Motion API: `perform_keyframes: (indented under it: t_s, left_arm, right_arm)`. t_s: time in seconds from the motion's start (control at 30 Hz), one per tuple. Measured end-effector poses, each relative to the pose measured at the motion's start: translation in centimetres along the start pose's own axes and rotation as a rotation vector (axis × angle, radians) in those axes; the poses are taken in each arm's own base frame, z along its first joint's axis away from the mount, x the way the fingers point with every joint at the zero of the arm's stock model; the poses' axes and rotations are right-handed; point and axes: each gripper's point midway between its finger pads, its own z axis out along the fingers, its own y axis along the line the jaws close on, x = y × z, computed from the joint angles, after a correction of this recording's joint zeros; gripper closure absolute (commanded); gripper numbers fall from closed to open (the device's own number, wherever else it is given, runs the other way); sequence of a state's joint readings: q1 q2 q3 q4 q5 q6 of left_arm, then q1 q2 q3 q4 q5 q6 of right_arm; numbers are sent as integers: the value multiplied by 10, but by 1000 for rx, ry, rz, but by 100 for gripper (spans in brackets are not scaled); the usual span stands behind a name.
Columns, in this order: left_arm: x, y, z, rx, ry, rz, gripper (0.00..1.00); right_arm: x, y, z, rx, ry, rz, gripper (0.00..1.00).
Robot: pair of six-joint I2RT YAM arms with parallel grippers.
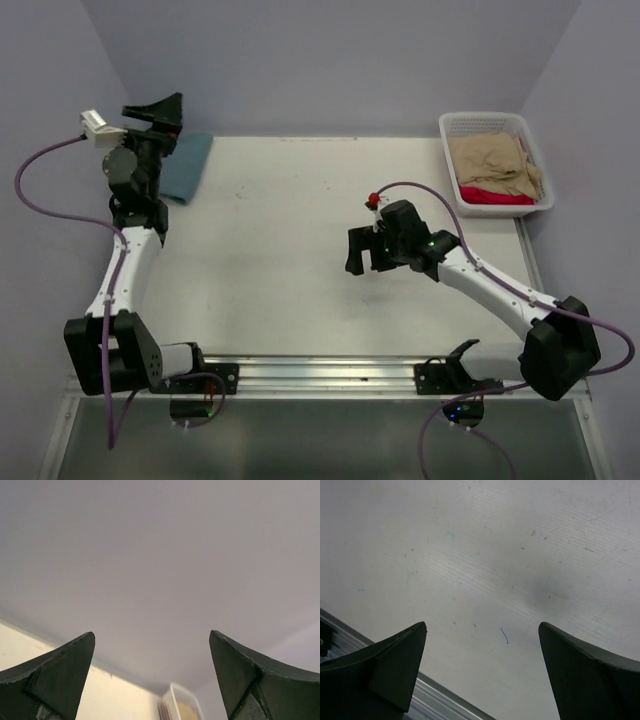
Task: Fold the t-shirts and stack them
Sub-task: Neatly place the folded tshirt to the corner
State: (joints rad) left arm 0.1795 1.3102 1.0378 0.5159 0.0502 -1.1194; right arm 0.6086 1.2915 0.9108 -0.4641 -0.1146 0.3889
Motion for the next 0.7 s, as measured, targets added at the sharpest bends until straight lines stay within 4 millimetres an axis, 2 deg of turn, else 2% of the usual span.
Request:
perform_keyframes:
  t_s: [0.03,0.1,0.23,0.3,0.4,0.53,0.63,0.7]
  left_arm:
    - [22,-20,-11,55,67,22,0]
    - [54,-35,-29,113,175,69,0]
    - [131,-27,-63,129,432,187,0]
    - [175,-24,-90,140,578,240,0]
    - [227,-30,-137,189,764,307,0]
    - [270,-47,-193,282,942,384,0]
    - [286,-51,-219,319,1017,421,0]
    - [290,-48,-228,335,1035,442,0]
  right_arm:
    - [-3,1,-3,-1,-16,-1,1]
    - [-11,1,-13,7,-62,-5,1]
    - [-24,-2,-29,32,-141,-4,1]
    - [-29,-4,-37,47,-174,3,1]
    - [-34,-7,-50,63,-224,11,1]
    - [-42,-10,-68,87,-291,23,1]
    - [-45,-14,-78,107,-327,29,1]
    - [-46,-16,-82,118,-341,31,1]
